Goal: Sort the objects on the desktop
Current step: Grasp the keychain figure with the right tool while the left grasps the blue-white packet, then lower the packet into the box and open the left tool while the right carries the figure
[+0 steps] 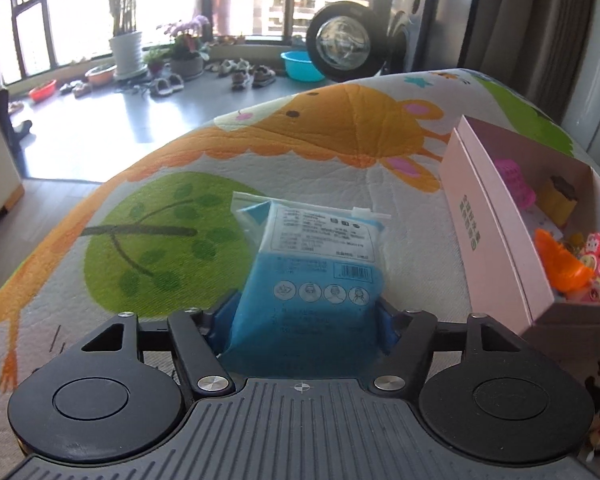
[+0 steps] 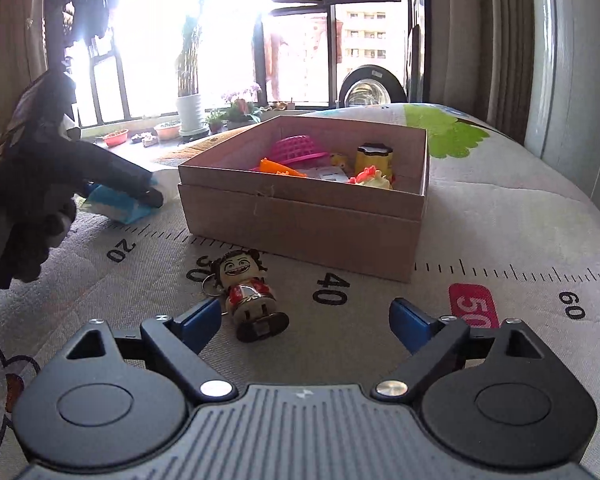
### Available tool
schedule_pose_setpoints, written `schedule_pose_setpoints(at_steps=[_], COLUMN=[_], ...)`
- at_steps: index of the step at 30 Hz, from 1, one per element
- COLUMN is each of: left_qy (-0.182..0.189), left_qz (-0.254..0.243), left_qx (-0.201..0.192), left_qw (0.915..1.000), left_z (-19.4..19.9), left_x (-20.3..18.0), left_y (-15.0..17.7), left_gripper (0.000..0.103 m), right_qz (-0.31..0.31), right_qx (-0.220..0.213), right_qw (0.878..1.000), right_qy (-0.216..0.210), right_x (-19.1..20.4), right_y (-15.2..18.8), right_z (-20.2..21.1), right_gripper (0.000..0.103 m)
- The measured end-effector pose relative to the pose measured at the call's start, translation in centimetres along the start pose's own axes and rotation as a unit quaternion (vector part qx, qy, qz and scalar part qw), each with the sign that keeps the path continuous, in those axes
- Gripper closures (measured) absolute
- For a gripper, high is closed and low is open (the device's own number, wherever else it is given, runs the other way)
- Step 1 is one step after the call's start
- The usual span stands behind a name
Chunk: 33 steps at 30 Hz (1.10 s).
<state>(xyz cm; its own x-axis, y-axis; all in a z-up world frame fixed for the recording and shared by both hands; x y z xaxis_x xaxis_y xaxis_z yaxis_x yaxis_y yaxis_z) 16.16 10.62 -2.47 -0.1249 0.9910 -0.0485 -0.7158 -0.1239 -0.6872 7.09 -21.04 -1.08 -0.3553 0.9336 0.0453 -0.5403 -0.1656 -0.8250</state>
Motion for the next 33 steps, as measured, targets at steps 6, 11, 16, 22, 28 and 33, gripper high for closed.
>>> schedule_pose_setpoints(at_steps=[6,11,16,22,28,33], left_qy=[0.031,0.089,0.11,0.099,0.11,0.114], left_qz=[-0.058,-0.1,-0.132,-0.143,-0.133,-0.131], left_qx=[-0.018,-0.02,-0.039,-0.046,-0.046,-0.046], left_qw=[0.9977,0.9908,0.9843,0.9836,0.9839,0.9836], left_z=[3.9,7.0,9.1,8.7,8.6,8.6], left_x=[-0.9,-3.1,-5.2,-5.9,-5.5,-5.5], left_y=[3.8,7.5,10.1,10.7,10.9,10.9], left_gripper=[0.038,0.036,0.026,0.008,0.005,0.003], right_qz=[0.012,0.011,0.001,0.031,0.09,0.098], right_qx=[-0.001,0.008,0.025,0.048,0.043,0.069], right_qw=[1.0,1.0,1.0,0.998,0.995,0.993], right_qy=[0.011,0.015,0.016,0.004,0.01,-0.016], right_x=[0.3,0.2,0.0,0.9,2.8,4.3], right_y=[-0.1,0.0,0.1,-0.3,-1.8,-2.2], right_z=[0.0,-0.4,-0.9,-0.8,-1.8,-4.2], right_gripper=[0.001,0.0,0.0,0.0,0.015,0.038])
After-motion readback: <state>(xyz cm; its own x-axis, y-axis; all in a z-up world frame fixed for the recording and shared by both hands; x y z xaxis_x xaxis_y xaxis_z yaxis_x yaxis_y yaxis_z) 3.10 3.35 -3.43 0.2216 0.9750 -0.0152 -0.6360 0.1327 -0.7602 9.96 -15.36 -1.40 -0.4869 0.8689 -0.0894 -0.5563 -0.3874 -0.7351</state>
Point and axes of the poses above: each gripper's, at about its wrist camera, not at the fingertips, and z roughly against the way its jaws point, x to its left, y to its underside, the point moved 6 cm from there along -z, roughly the way its jaws point
